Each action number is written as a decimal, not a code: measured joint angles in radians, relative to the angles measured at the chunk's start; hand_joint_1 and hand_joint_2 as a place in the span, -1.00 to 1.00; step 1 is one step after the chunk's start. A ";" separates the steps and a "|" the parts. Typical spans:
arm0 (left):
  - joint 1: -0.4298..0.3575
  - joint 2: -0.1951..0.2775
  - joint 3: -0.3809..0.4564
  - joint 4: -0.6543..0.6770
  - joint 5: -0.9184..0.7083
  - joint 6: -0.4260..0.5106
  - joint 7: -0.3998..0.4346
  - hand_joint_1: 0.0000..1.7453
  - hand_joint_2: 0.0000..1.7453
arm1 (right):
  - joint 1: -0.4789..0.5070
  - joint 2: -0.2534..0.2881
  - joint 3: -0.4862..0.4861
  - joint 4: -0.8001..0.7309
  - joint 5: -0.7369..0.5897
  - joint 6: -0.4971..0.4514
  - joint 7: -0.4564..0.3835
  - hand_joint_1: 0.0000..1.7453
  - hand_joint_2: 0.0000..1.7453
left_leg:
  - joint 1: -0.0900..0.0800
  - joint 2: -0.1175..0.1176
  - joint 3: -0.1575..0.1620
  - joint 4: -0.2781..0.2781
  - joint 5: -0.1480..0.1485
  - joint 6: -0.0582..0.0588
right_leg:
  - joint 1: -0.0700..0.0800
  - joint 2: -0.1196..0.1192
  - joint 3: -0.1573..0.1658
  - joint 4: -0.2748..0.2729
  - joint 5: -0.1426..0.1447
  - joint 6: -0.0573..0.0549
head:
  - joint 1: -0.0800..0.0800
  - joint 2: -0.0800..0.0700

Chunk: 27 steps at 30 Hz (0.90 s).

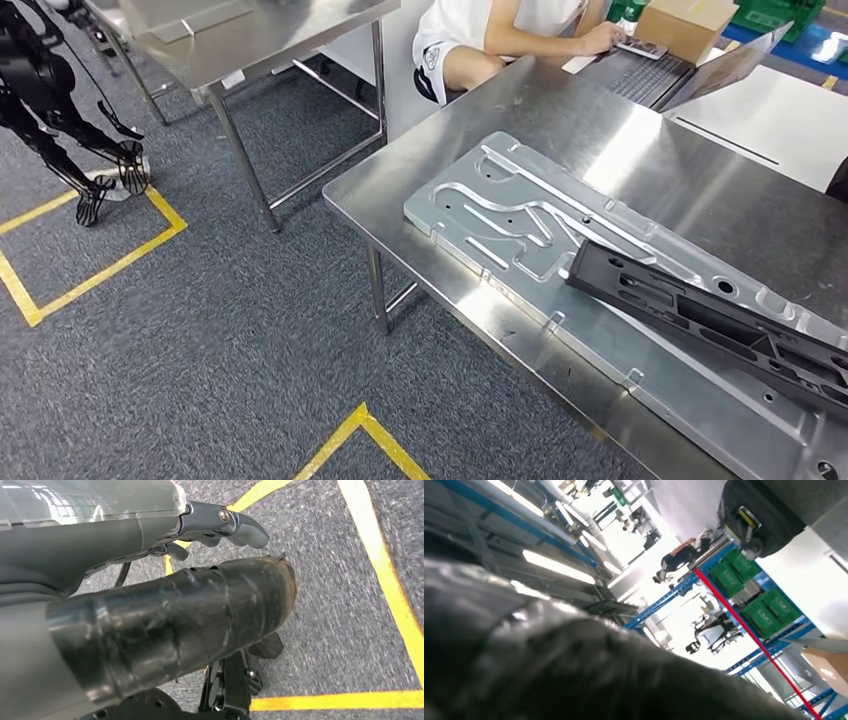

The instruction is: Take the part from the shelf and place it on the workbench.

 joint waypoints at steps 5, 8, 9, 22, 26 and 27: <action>0.000 0.000 0.001 0.000 -0.001 0.000 0.000 -1.00 -1.00 | 0.015 0.007 -0.007 -0.001 -0.006 -0.004 -0.003 -1.00 -1.00 | 0.000 0.001 -0.004 -0.003 0.005 0.006 | -0.007 -0.001 -0.101 0.227 -0.104 0.016 | 0.000 0.000; 0.001 0.000 0.001 0.000 -0.001 -0.002 0.000 -1.00 -1.00 | 0.020 0.009 -0.007 -0.001 -0.012 -0.004 -0.005 -1.00 -1.00 | 0.000 0.001 -0.003 0.003 0.002 0.002 | -0.012 -0.002 -0.026 0.079 -0.018 0.016 | 0.000 0.000; 0.001 0.000 0.001 0.000 -0.001 -0.002 0.000 -1.00 -1.00 | 0.020 0.009 -0.008 -0.001 -0.012 -0.004 -0.005 -1.00 -1.00 | -0.001 0.000 -0.004 0.006 0.000 -0.002 | -0.010 -0.002 0.003 0.019 0.004 0.013 | 0.000 0.000; 0.002 -0.001 0.007 0.000 -0.003 -0.006 -0.001 -1.00 -1.00 | 0.037 0.004 -0.024 -0.002 -0.054 -0.021 0.030 -1.00 -1.00 | 0.002 -0.010 -0.106 0.233 -0.082 -0.028 | 0.001 0.033 0.023 -0.037 0.024 -0.034 | -0.001 0.000; 0.002 0.001 0.007 0.000 -0.005 -0.007 -0.002 -1.00 -1.00 | 0.039 0.002 -0.035 -0.001 -0.060 -0.016 0.031 -1.00 -1.00 | 0.003 -0.064 -0.004 0.023 -0.008 -0.017 | 0.001 0.064 0.014 -0.031 0.024 -0.024 | -0.001 0.000; 0.002 0.001 0.007 0.000 -0.005 -0.008 -0.002 -1.00 -1.00 | 0.041 0.000 -0.038 -0.001 -0.061 -0.014 0.031 -1.00 -1.00 | 0.001 -0.062 0.000 0.017 -0.010 -0.017 | -0.001 0.074 0.011 -0.032 0.027 -0.018 | -0.001 0.000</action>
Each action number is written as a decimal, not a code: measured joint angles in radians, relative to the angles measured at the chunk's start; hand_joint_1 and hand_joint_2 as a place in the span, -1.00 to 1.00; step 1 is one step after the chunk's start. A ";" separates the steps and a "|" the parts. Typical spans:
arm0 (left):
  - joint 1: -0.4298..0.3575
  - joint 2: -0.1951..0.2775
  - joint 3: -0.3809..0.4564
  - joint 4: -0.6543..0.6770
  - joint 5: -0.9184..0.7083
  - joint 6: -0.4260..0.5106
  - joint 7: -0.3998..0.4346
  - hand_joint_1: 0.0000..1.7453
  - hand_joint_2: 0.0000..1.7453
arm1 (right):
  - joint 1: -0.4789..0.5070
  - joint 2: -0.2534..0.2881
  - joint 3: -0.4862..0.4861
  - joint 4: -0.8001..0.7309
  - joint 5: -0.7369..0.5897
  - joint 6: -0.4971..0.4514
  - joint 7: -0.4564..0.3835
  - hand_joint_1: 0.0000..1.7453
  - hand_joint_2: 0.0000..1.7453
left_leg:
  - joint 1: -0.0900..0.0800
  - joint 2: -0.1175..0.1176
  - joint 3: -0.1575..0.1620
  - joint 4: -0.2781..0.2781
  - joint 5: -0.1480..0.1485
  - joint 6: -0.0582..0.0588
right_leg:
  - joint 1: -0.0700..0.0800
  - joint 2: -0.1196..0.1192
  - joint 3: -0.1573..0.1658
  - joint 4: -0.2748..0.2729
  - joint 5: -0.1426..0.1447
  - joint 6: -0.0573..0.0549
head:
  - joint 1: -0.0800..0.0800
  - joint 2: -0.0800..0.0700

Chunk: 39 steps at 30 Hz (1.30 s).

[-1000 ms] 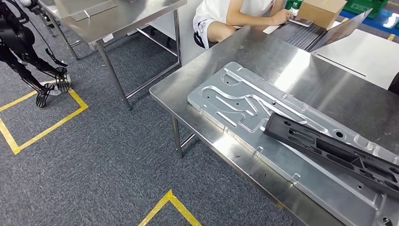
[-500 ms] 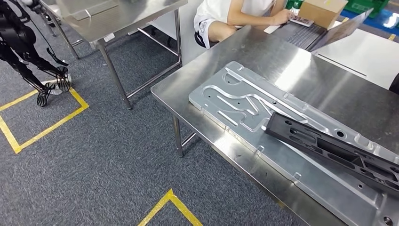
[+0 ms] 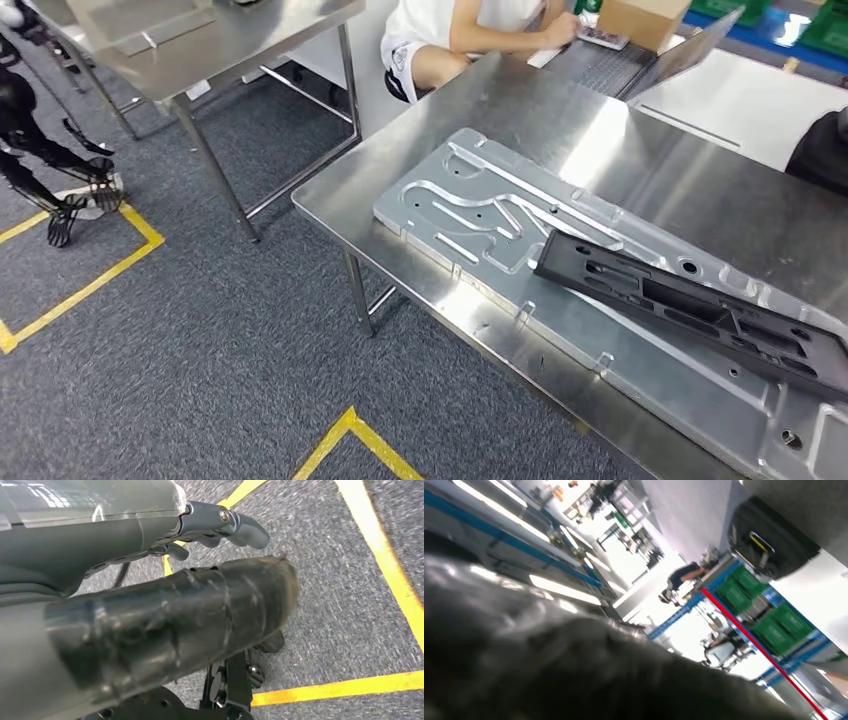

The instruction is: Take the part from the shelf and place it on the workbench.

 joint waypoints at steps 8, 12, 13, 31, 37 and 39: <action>-0.002 -0.001 0.000 0.000 -0.003 -0.008 0.000 -1.00 -1.00 | 0.012 -0.004 -0.037 0.004 0.000 0.020 0.000 -1.00 -1.00 | 0.000 0.092 0.011 -0.032 0.014 0.024 | -0.011 -0.068 -0.126 0.255 -0.121 0.036 | 0.002 0.000; -0.002 -0.002 0.000 0.000 -0.005 -0.010 0.000 -1.00 -1.00 | 0.014 -0.004 -0.046 0.004 0.000 0.023 0.000 -1.00 -1.00 | -0.001 0.134 0.016 -0.025 0.002 0.016 | -0.012 -0.113 -0.033 0.075 -0.018 0.038 | 0.002 0.000; -0.002 -0.001 0.000 0.000 -0.006 -0.010 0.000 -1.00 -1.00 | 0.014 -0.004 -0.049 0.004 0.000 0.023 0.000 -1.00 -1.00 | -0.003 0.143 0.018 -0.022 -0.002 0.012 | -0.009 -0.126 -0.008 0.024 -0.001 0.033 | 0.002 0.000; -0.008 0.000 0.000 0.000 -0.012 -0.013 0.000 -1.00 -1.00 | 0.054 -0.010 -0.077 0.002 0.064 0.012 -0.036 -1.00 -1.00 | -0.001 0.044 0.001 -0.003 -0.008 -0.001 | -0.003 0.009 -0.009 0.001 0.008 0.006 | 0.001 0.000; -0.003 -0.001 0.001 0.000 -0.014 -0.013 -0.002 -1.00 -1.00 | 0.075 -0.005 -0.099 -0.002 0.112 0.016 -0.062 -1.00 -1.00 | 0.004 0.040 0.007 -0.027 0.014 0.022 | -0.009 -0.063 -0.090 0.190 -0.111 0.032 | 0.002 0.000; -0.001 0.000 0.001 0.000 -0.016 -0.013 -0.002 -1.00 -1.00 | 0.083 -0.003 -0.099 -0.004 0.117 0.022 -0.066 -1.00 -1.00 | 0.004 0.031 0.006 -0.025 0.014 0.021 | -0.014 -0.067 -0.120 0.256 -0.125 0.039 | 0.002 0.000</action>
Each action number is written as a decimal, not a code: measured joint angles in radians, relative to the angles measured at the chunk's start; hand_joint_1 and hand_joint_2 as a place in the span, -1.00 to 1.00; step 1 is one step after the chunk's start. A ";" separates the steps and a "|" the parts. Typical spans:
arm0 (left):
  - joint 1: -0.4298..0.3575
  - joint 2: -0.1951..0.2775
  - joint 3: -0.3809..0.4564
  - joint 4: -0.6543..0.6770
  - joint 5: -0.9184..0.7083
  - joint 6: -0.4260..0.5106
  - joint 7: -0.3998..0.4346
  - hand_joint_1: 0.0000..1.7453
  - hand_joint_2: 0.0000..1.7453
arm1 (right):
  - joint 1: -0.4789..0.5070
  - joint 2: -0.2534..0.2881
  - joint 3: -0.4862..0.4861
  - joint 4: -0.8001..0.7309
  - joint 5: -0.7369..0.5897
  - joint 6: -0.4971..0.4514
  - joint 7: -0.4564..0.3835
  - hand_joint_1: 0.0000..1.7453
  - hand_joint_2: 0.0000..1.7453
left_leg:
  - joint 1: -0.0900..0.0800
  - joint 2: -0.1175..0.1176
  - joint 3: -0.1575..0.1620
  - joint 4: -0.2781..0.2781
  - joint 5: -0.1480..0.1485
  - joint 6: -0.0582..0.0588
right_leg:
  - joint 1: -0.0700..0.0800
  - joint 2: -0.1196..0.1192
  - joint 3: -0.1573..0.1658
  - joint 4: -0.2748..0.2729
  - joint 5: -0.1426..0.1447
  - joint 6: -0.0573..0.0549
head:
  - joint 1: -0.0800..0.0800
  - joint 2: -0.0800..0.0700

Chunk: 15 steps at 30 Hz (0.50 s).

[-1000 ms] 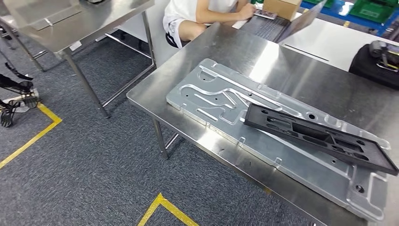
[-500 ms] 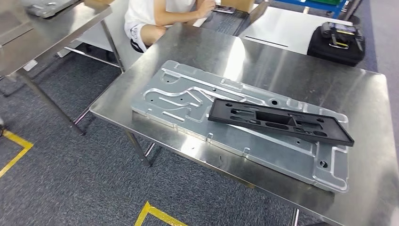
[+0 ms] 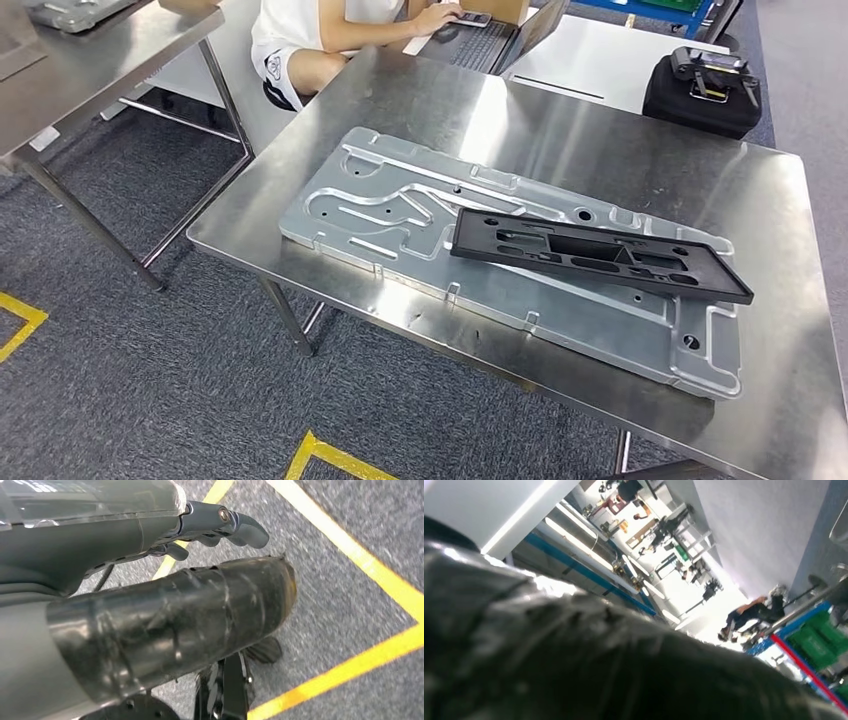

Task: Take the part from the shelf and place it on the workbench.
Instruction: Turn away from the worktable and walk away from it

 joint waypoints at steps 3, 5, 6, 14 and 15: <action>0.000 0.000 0.000 0.000 -0.001 0.000 0.000 -1.00 -1.00 | 0.003 0.001 -0.006 -0.004 0.006 0.015 -0.005 -1.00 -1.00 | 0.001 -0.020 0.001 0.007 -0.005 -0.006 | -0.007 0.017 0.066 -0.136 0.087 0.002 | 0.000 0.000; -0.002 0.000 0.000 0.000 -0.002 0.000 0.000 -1.00 -1.00 | 0.004 0.003 -0.014 -0.007 0.009 0.024 -0.008 -1.00 -1.00 | 0.000 -0.033 -0.004 0.015 -0.009 -0.014 | -0.006 0.045 0.112 -0.235 0.121 -0.002 | 0.000 0.000; -0.003 0.000 0.000 0.000 -0.002 0.000 -0.001 -1.00 -1.00 | 0.005 0.004 -0.017 -0.009 0.010 0.027 -0.009 -1.00 -1.00 | 0.001 -0.041 -0.008 0.018 -0.009 -0.018 | -0.004 0.053 0.118 -0.251 0.121 -0.006 | -0.001 0.000; -0.003 -0.001 0.000 0.000 -0.005 0.000 -0.002 -1.00 -1.00 | 0.009 0.011 -0.042 -0.029 0.025 0.045 -0.022 -1.00 -1.00 | 0.006 0.008 -0.122 0.242 -0.119 -0.051 | 0.004 -0.027 0.135 -0.268 0.119 -0.050 | -0.002 0.000; -0.002 -0.001 0.000 0.000 -0.005 0.000 -0.002 -1.00 -1.00 | 0.011 0.013 -0.042 -0.031 0.026 0.047 -0.024 -1.00 -1.00 | 0.006 0.010 -0.141 0.277 -0.125 -0.051 | 0.006 -0.038 0.135 -0.266 0.117 -0.052 | -0.002 0.000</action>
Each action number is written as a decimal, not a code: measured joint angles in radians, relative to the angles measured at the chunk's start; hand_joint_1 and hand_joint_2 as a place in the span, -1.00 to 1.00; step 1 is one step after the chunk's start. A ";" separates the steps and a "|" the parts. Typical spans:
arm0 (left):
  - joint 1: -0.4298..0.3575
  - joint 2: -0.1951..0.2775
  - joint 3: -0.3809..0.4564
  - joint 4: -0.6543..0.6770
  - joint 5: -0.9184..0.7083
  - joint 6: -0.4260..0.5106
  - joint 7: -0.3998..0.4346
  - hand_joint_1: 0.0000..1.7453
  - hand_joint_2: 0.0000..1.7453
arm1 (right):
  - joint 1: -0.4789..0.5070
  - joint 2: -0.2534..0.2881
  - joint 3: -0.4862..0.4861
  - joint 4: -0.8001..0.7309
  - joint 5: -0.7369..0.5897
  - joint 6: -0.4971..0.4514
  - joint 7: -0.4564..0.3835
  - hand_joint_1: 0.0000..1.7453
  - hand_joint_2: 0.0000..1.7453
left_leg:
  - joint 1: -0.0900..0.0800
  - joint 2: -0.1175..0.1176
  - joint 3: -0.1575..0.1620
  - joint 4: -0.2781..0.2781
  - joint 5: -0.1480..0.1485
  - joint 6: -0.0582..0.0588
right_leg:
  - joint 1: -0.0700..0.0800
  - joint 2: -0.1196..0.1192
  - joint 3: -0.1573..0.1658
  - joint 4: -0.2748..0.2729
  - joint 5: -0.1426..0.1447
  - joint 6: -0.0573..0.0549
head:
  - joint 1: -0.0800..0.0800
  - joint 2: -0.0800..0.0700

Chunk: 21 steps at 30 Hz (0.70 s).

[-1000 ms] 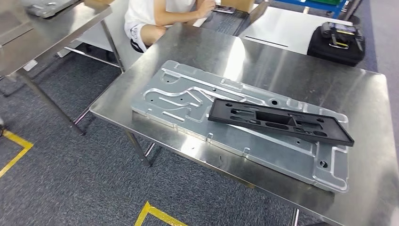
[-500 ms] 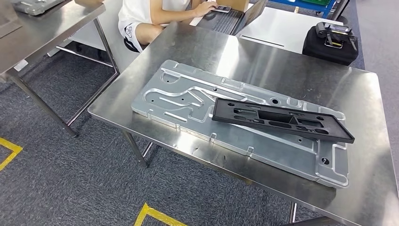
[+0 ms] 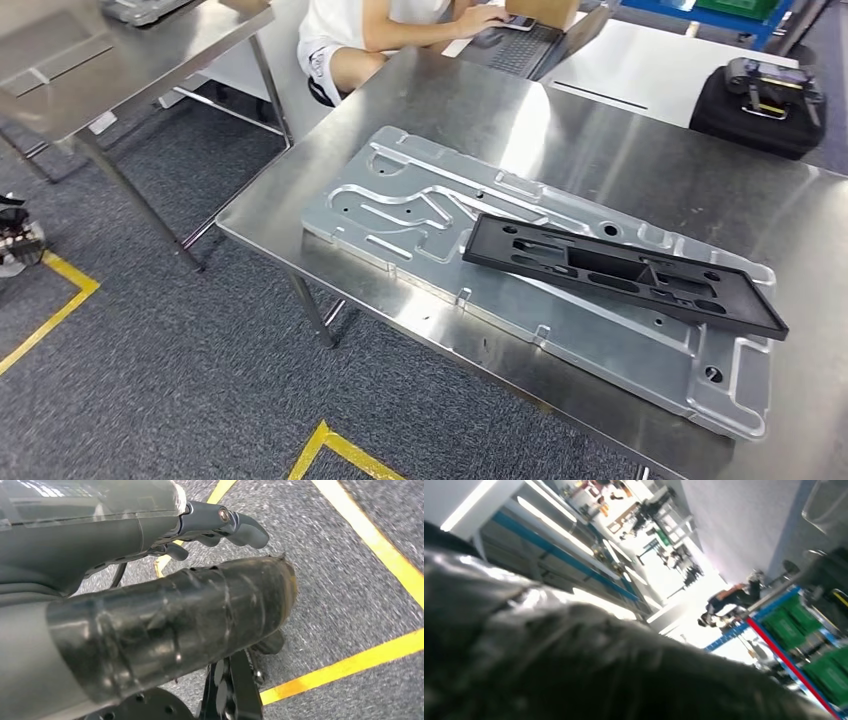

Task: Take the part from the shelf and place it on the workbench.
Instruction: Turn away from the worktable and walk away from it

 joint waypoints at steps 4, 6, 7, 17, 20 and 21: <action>0.001 0.000 0.000 0.000 0.000 0.000 -0.002 -1.00 -1.00 | 0.008 0.004 -0.006 -0.007 0.004 0.006 -0.007 -1.00 -1.00 | -0.006 0.045 0.079 -0.162 0.096 0.011 | 0.005 -0.043 0.004 0.012 -0.012 0.004 | 0.000 0.000; -0.001 0.000 0.000 0.000 -0.001 0.000 -0.004 -1.00 -1.00 | 0.012 0.005 -0.015 -0.009 0.009 0.006 -0.009 -1.00 -1.00 | -0.014 0.072 0.113 -0.238 0.114 0.021 | 0.011 -0.062 0.005 0.016 -0.017 0.012 | 0.000 0.000; -0.001 0.000 0.000 0.000 -0.001 0.000 -0.004 -1.00 -1.00 | 0.015 0.005 -0.019 -0.010 0.011 0.006 -0.010 -1.00 -1.00 | -0.017 0.068 0.113 -0.244 0.113 0.025 | 0.012 -0.073 0.005 0.015 -0.017 0.016 | 0.001 0.000; 0.001 0.000 0.000 0.000 -0.005 -0.008 -0.006 -1.00 -1.00 | 0.035 0.012 -0.037 -0.014 0.014 0.015 -0.015 -1.00 -1.00 | -0.011 -0.044 0.113 -0.262 0.137 0.051 | -0.001 0.030 -0.103 0.251 -0.117 0.045 | 0.004 0.000; 0.001 0.000 0.000 0.000 -0.006 -0.012 -0.006 -1.00 -1.00 | 0.035 0.013 -0.049 -0.014 0.016 0.018 -0.018 -1.00 -1.00 | -0.011 -0.083 0.111 -0.253 0.135 0.044 | -0.006 0.088 -0.020 0.069 -0.025 0.040 | 0.004 0.000; 0.000 0.000 0.000 0.000 -0.006 -0.012 -0.006 -1.00 -1.00 | 0.036 0.013 -0.055 -0.014 0.018 0.020 -0.020 -1.00 -1.00 | -0.011 -0.096 0.107 -0.250 0.136 0.039 | -0.007 0.106 -0.005 0.033 -0.016 0.038 | 0.004 0.000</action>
